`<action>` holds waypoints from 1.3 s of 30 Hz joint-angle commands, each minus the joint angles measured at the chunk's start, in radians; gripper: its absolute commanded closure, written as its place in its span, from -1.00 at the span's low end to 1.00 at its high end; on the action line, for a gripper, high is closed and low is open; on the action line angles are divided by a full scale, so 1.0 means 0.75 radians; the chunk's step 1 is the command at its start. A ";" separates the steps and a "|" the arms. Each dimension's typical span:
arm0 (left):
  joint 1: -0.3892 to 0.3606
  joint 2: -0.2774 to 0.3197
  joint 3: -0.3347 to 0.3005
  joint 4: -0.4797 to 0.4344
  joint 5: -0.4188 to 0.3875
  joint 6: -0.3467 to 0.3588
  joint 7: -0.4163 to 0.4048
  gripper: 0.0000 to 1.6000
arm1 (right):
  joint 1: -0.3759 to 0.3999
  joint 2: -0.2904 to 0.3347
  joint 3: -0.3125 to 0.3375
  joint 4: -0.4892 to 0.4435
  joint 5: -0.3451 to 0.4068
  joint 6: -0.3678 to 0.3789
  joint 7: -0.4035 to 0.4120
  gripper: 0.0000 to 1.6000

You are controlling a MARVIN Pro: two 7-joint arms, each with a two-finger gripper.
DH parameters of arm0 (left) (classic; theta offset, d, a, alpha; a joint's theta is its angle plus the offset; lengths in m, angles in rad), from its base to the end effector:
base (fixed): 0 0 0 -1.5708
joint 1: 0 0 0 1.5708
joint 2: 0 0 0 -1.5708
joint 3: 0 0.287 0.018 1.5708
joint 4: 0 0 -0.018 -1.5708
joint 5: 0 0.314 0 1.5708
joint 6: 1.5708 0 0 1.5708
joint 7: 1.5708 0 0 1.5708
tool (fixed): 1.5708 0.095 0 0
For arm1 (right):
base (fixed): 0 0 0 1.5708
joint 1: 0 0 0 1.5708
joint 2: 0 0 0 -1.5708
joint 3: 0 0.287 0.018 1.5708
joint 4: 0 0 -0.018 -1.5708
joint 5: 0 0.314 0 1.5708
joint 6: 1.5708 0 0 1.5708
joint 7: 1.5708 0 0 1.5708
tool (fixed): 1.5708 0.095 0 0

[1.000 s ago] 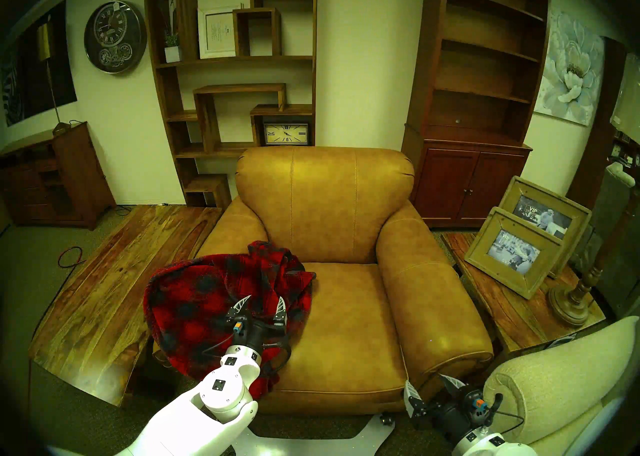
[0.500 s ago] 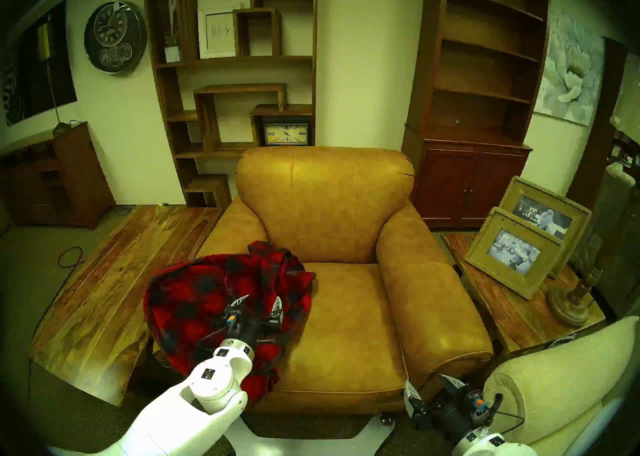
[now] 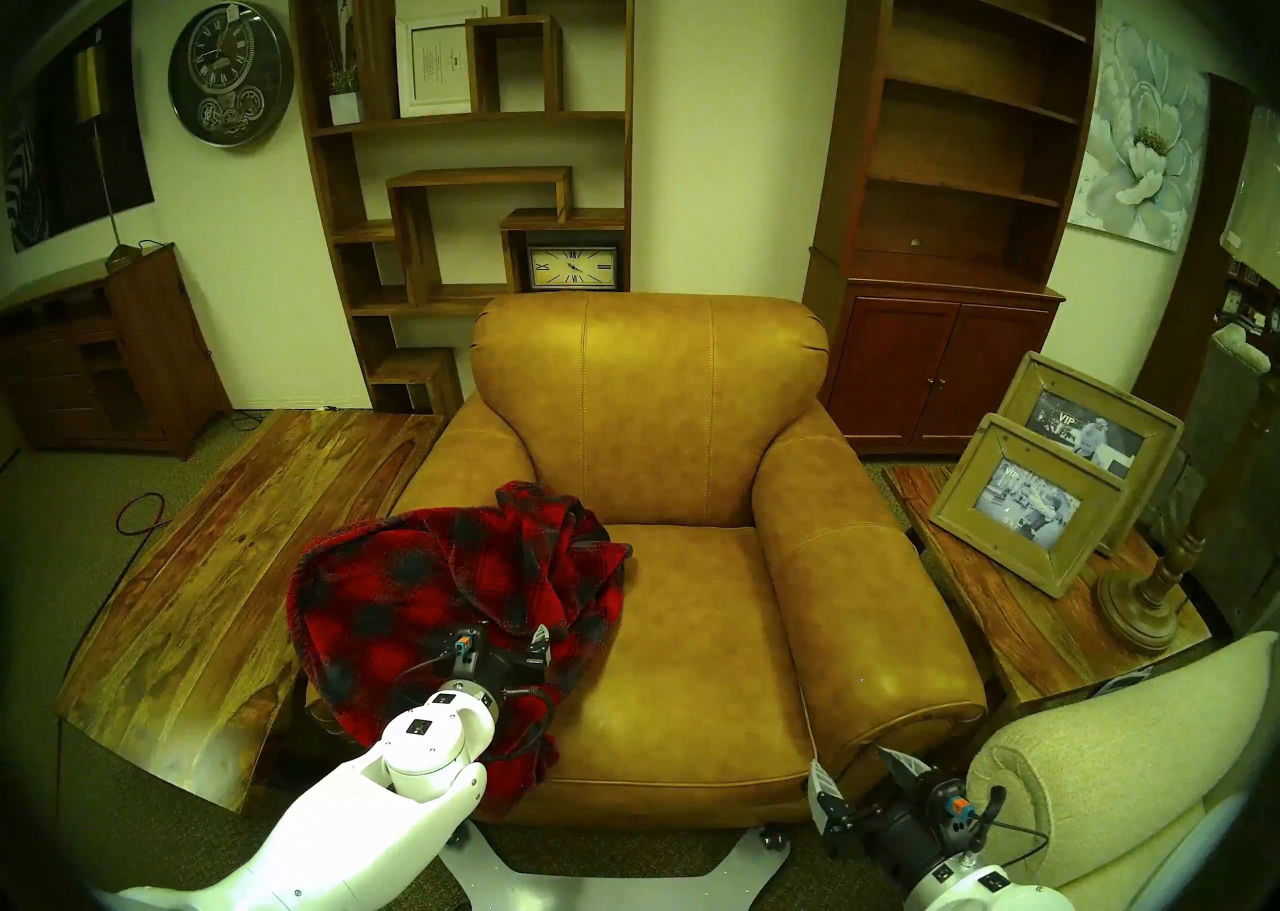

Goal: Move the blanket from sofa and drape it over the sofa arm

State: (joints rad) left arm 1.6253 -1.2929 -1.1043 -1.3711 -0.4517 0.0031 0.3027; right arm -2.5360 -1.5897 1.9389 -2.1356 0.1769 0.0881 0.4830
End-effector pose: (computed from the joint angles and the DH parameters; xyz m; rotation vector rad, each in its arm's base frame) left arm 0.3525 -0.0459 -0.4461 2.5566 0.0065 1.6590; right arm 0.1277 -0.0873 -0.3435 -2.5407 -0.1066 -1.5783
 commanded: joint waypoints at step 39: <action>-0.615 0.110 -0.363 0.315 0.257 0.122 -0.198 1.00 | 0.019 -0.021 0.010 -0.010 -0.014 -0.003 0.027 -1.00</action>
State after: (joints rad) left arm 1.2690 -1.3322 -1.3208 -1.0984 -0.3081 0.0742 0.1617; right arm -2.5235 -1.6052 1.9481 -2.1292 0.1650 0.0880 0.5020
